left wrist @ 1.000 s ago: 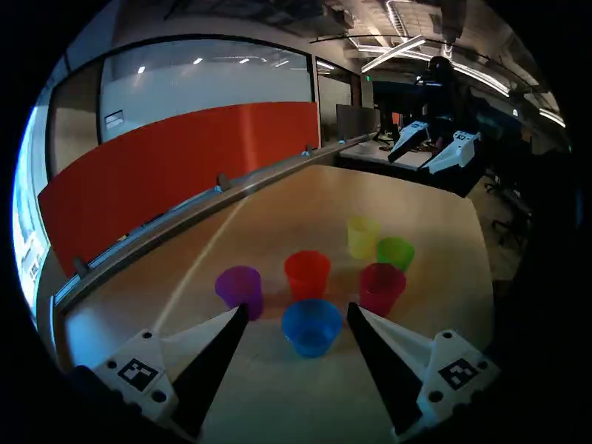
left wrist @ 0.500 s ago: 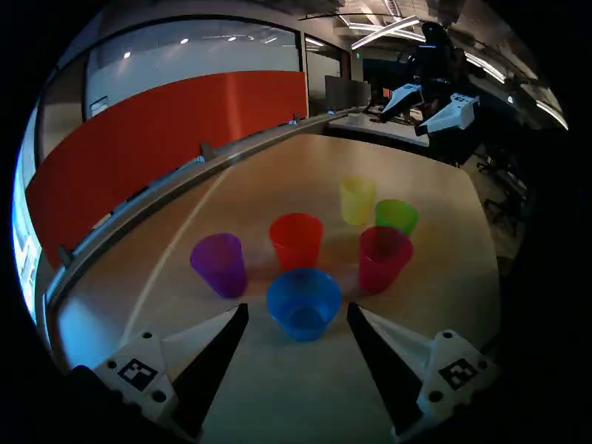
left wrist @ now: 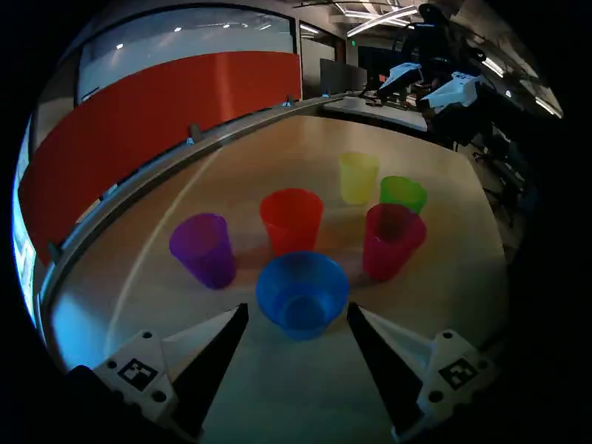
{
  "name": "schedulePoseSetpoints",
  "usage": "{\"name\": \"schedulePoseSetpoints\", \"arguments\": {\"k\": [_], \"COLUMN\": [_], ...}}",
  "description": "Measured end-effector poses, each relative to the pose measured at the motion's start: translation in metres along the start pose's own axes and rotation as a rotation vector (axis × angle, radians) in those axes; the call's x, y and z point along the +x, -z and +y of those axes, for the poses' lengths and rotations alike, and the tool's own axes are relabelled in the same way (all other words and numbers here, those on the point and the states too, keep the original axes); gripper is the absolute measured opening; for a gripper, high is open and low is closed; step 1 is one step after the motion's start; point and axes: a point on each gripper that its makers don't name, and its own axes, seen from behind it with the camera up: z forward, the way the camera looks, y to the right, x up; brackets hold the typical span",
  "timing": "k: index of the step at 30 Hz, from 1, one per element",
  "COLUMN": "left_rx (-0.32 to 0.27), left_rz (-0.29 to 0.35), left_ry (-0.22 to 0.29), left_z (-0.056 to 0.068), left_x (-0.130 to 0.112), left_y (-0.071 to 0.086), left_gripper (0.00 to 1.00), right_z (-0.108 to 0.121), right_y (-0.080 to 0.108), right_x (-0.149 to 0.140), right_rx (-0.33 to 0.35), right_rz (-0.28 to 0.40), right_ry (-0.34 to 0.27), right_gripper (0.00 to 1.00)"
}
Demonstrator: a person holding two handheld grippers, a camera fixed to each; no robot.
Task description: Pour water
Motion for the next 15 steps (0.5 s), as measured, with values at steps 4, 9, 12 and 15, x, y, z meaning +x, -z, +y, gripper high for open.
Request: {"name": "schedulePoseSetpoints", "arguments": {"k": [4,9,12,15], "left_rx": [-0.012,-0.02,-0.024,-0.029], "left_rz": [-0.006,0.002,0.008,0.008], "left_ry": [0.01,0.016,0.019,0.02], "left_z": [0.001,0.002,0.002,0.003], "left_x": [-0.002,0.0,0.002,0.003], "left_y": [-0.009,-0.018,-0.022,-0.025], "left_gripper": [1.0,1.0,1.0,1.0], "right_z": [0.003,0.006,0.007,0.008], "right_y": [-0.001,-0.002,-0.003,-0.003], "right_x": [-0.002,-0.004,-0.006,-0.008], "right_rx": [-0.005,-0.009,-0.011,-0.014], "right_rz": [-0.004,-0.009,-0.013,-0.016], "right_ry": [-0.004,-0.009,-0.011,-0.011], "right_gripper": [1.0,1.0,1.0,1.0]}}
